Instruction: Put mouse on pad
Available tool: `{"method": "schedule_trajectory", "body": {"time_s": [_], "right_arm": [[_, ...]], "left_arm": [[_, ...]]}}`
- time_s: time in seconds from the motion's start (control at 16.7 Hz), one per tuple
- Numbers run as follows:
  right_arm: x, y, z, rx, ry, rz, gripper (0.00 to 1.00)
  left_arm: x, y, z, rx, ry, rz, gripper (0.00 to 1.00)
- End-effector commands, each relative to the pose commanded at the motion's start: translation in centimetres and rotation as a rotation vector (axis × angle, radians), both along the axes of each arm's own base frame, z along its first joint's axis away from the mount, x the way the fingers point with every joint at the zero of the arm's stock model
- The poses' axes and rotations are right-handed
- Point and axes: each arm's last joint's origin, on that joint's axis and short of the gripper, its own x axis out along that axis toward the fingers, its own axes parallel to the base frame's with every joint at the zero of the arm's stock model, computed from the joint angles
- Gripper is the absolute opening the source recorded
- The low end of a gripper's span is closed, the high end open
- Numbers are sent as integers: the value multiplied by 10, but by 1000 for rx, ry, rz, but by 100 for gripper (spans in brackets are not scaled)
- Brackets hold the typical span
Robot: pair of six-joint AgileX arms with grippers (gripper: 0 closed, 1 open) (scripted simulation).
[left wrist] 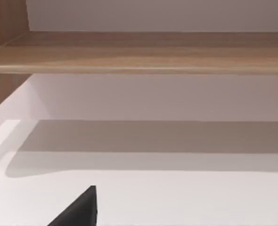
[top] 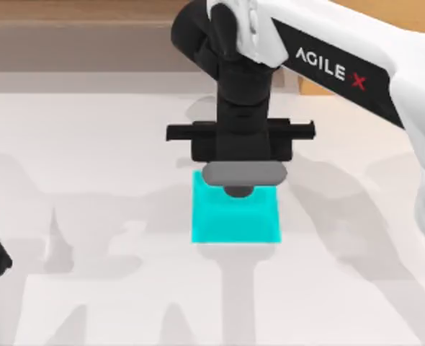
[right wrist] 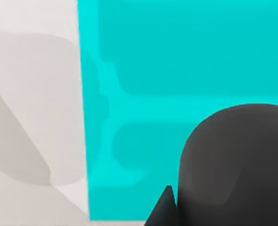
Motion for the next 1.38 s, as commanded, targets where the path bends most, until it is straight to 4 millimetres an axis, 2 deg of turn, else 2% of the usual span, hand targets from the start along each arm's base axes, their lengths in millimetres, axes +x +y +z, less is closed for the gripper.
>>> {"method": "schedule_trajectory", "body": {"time_s": [0.12, 0.48, 0.66, 0.84, 1.2, 1.38], "right_arm": [[-3, 3, -1, -3, 0, 2, 0], [-32, 37, -10, -12, -16, 40, 0], [-40, 47, -15, 7, -30, 52, 0], [-32, 41, -20, 27, -37, 48, 0], [-3, 6, -39, 12, -15, 10, 0], [-1, 2, -45, 0, -1, 7, 0]], "left_arm": [[0, 0, 0, 0, 0, 0, 100], [0, 0, 0, 0, 0, 0, 100], [0, 0, 0, 0, 0, 0, 100], [0, 0, 0, 0, 0, 0, 100], [0, 0, 0, 0, 0, 0, 100], [0, 0, 0, 0, 0, 0, 100]]}}
